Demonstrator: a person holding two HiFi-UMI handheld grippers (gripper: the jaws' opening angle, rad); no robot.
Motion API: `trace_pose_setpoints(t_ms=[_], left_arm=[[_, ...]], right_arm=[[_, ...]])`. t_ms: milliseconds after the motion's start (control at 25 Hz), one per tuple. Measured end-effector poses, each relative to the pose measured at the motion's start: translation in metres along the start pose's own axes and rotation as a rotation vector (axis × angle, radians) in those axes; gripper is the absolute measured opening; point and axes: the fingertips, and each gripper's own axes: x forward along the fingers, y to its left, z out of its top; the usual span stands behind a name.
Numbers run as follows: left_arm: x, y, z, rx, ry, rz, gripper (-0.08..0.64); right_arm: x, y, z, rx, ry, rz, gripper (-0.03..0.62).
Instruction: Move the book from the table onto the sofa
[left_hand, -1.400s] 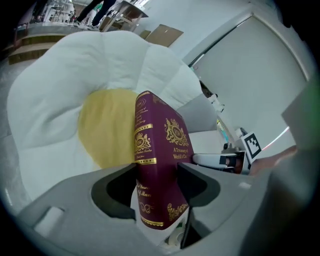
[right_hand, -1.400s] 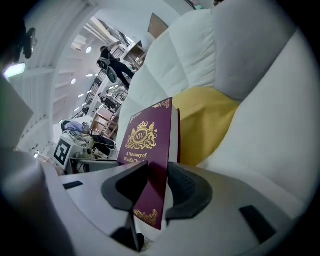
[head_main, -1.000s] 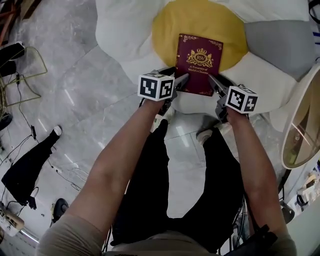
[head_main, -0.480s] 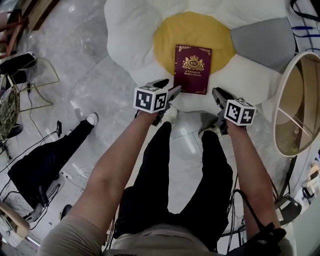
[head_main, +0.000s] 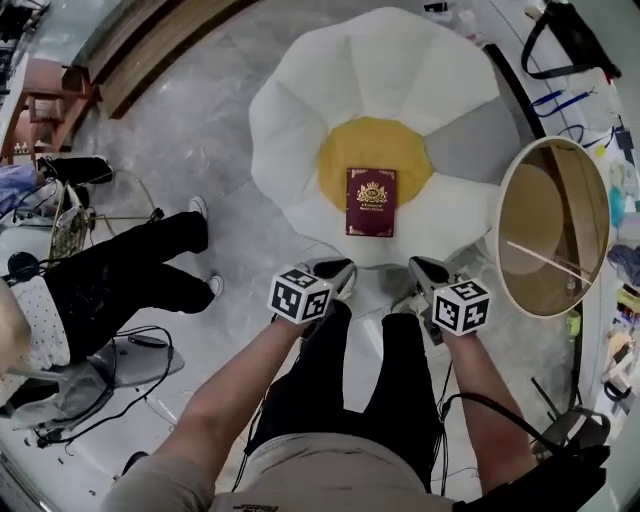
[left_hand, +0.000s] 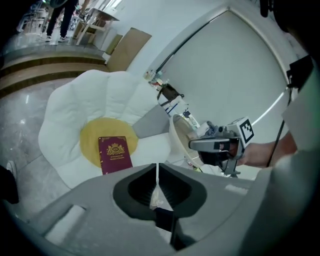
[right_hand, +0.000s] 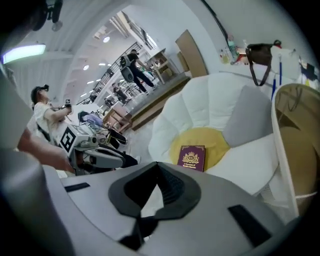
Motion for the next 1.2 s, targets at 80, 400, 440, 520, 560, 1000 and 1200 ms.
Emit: trace_pose_setpoints(t_ms=[80, 400, 440, 520, 560, 1000, 1200], left_arm=[[-0.036, -0.040, 0.002, 0.019, 0.000, -0.042, 0.009], [-0.153, -0.149, 0.052, 0.199, -0.057, -0.082, 0.009], [-0.166, -0.161, 0.053, 0.219, -0.059, -0.087, 0.009], [-0.189, -0.185, 0.054, 0.261, -0.061, -0.099, 0.009], [-0.200, -0.197, 0.054, 0.280, -0.064, -0.107, 0.009], [-0.262, -0.271, 0.065, 0.463, -0.114, -0.176, 0.009], [-0.273, -0.265, 0.069, 0.519, -0.108, -0.176, 0.009]], right_arm=[[-0.035, 0.040, 0.008, -0.066, 0.001, 0.020, 0.014], [-0.150, 0.134, 0.055, -0.183, -0.057, 0.022, 0.014], [-0.162, 0.146, 0.056, -0.193, -0.064, 0.024, 0.014], [-0.183, 0.171, 0.058, -0.215, -0.077, 0.029, 0.014], [-0.192, 0.183, 0.059, -0.231, -0.085, 0.029, 0.014], [-0.260, 0.251, 0.081, -0.351, -0.194, -0.013, 0.014], [-0.264, 0.267, 0.079, -0.377, -0.224, -0.050, 0.012]])
